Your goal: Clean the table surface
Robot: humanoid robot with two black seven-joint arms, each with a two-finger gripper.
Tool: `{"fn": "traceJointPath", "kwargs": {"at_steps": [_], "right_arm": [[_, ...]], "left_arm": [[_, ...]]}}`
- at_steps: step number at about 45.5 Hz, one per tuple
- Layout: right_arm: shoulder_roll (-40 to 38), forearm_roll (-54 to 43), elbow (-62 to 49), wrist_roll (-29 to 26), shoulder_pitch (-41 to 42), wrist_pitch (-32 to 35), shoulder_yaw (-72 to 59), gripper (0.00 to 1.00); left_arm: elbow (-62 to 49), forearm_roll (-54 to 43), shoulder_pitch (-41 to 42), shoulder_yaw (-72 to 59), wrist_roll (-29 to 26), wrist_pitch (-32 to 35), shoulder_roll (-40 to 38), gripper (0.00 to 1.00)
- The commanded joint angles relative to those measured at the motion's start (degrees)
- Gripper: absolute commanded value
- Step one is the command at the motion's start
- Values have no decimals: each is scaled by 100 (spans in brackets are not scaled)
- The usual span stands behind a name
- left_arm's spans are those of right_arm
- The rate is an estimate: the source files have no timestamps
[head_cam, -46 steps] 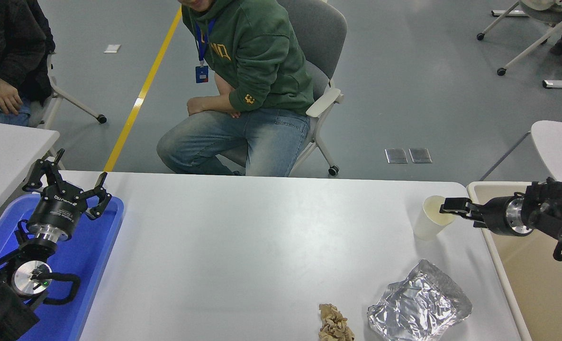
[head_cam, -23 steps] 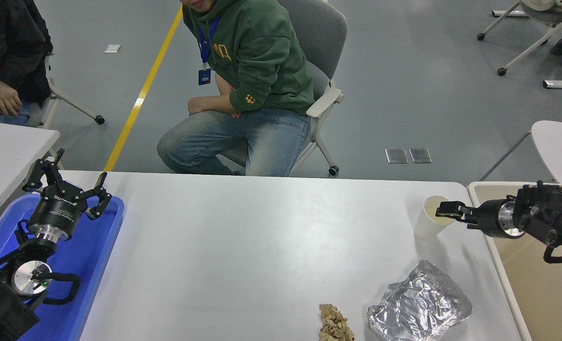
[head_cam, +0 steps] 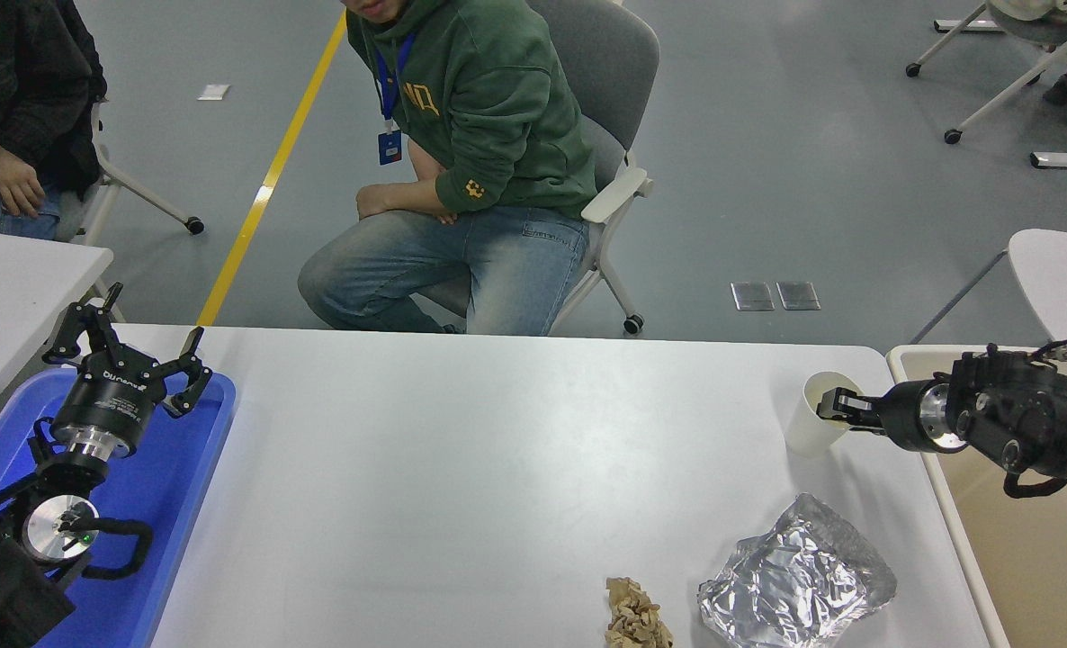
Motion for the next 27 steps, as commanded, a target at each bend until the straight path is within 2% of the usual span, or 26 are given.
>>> {"fn": "traceJointPath", "kwargs": {"at_steps": [1, 16, 27], "right_arm": [[41, 12, -224, 127, 36, 300, 31, 0], [-29, 20, -224, 338, 71, 458, 39, 0], [-178, 47, -215, 716, 150, 704, 48, 0]], "left_arm": [[0, 0, 2, 0, -1, 0, 0, 100], [0, 0, 2, 0, -1, 0, 0, 100], [0, 0, -7, 0, -1, 0, 0, 100]]}}
